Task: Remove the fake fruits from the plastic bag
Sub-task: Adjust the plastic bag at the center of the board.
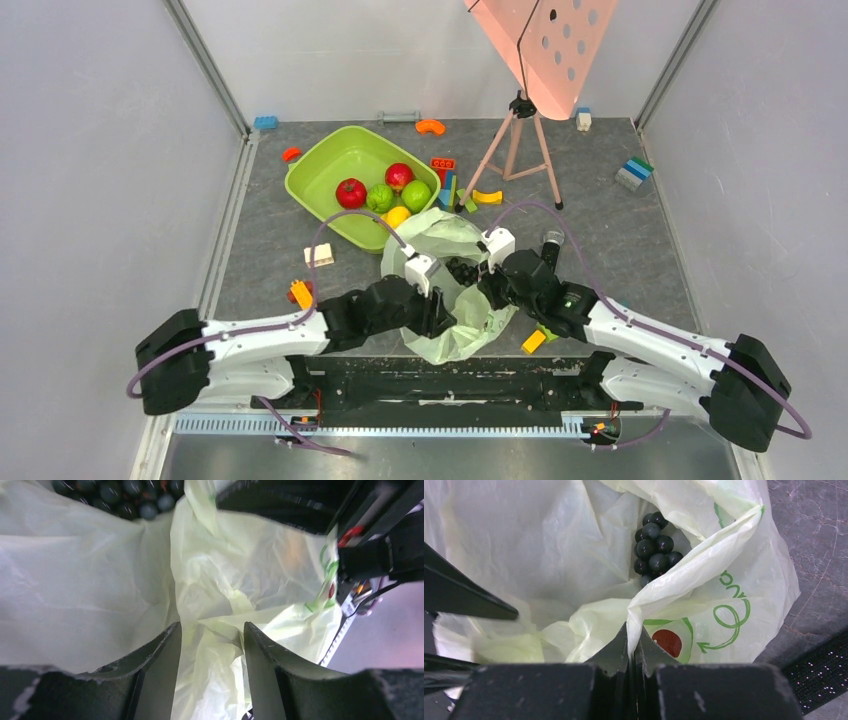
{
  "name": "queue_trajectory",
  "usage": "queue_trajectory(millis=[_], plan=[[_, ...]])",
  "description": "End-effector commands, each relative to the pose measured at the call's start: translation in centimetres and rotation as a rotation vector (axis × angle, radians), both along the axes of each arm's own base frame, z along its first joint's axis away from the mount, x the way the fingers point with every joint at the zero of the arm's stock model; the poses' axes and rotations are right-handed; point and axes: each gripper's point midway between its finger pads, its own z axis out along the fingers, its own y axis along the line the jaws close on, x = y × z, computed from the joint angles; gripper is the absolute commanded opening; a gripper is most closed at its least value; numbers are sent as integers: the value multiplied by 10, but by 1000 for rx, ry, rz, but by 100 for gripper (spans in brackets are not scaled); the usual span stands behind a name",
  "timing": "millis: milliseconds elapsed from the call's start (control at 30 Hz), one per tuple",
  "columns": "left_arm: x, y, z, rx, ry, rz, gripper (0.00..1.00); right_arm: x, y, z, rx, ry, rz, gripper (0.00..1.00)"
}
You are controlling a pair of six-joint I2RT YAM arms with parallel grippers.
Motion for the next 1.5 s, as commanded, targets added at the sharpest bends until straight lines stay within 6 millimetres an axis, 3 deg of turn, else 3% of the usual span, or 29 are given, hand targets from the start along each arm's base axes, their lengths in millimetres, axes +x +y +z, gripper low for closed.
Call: queue_trajectory(millis=[0,167,267,400,600,733,800,1033,1233,1300,1467], plan=[[-12,-25,-21,-33,9,-41,54,7,9,14,89,-30,-41,3],[-23,-46,-64,30,49,-53,51,2,10,2,95,5,-36,2],[-22,-43,-79,56,68,-25,49,0,7,-3,94,15,-44,2],[-18,-32,-61,51,35,8,56,-3,3,-8,98,15,-52,2],[-4,-13,5,1,-82,73,76,-5,-1,-10,108,11,-66,2],[13,-2,38,-27,-147,158,87,-2,-4,-7,116,-2,-92,2],[24,-2,44,-22,-149,190,88,1,-8,-4,126,-14,-120,3],[74,-12,21,-20,-17,278,73,7,-11,10,193,-49,-184,3],[83,-44,20,-44,-8,192,65,9,-5,14,227,-55,-183,5],[86,-46,13,-28,-4,197,65,11,-3,19,237,-60,-178,12],[92,-45,1,-4,12,224,65,15,-1,49,288,-125,-174,60]])
